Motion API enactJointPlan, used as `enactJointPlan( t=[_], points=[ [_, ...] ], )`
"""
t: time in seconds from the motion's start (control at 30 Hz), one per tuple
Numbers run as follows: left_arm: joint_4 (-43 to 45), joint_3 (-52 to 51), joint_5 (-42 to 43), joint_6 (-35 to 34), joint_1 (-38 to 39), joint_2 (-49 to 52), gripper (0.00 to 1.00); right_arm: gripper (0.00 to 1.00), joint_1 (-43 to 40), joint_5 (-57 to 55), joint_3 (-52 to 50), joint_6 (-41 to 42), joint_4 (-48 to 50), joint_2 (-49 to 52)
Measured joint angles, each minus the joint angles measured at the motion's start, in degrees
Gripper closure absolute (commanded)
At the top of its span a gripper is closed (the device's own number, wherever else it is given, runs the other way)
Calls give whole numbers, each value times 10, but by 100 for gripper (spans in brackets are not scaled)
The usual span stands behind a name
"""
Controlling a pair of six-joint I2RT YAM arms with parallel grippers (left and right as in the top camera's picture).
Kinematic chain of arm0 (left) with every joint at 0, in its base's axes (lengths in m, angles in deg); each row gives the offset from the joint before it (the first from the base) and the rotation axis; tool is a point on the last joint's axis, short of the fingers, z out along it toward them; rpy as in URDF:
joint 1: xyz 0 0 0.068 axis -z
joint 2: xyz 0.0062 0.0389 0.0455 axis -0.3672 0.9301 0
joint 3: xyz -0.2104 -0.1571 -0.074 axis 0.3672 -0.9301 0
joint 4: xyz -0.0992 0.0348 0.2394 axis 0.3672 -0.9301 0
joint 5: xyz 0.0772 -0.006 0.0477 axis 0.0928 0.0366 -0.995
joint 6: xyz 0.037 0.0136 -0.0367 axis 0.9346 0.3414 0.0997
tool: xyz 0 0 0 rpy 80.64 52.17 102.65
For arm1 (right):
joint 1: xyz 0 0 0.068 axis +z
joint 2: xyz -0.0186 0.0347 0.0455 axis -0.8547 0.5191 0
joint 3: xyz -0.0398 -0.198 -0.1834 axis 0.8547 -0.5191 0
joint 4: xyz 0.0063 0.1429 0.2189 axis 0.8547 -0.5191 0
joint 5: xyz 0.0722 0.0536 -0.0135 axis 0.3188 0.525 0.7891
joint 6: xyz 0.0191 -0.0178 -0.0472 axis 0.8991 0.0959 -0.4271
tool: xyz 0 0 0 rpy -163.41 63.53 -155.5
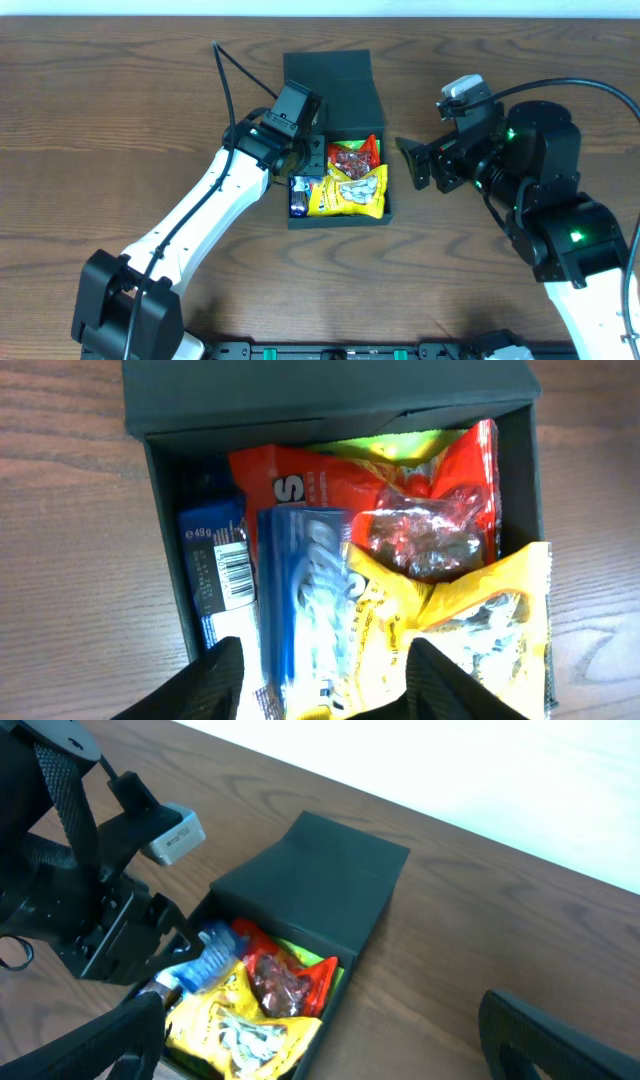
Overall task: Pack container
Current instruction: 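Lower the Eclipse tin into the box beside the chocolate bar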
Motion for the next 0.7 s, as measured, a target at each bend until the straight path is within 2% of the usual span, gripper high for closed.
enactJointPlan(
  t=[0.23,0.57,0.63,0.7],
  points=[
    [3,0,0,1,0,0,33,1,0,0,0,0,0,0],
    [30,0,-4,40,-24,0,33,1,0,0,0,0,-20,0],
    [32,0,-5,45,-36,0,35,8,0,0,0,0,-25,0],
    [35,0,-6,49,-51,0,40,25,0,0,0,-4,-25,1]
  ],
)
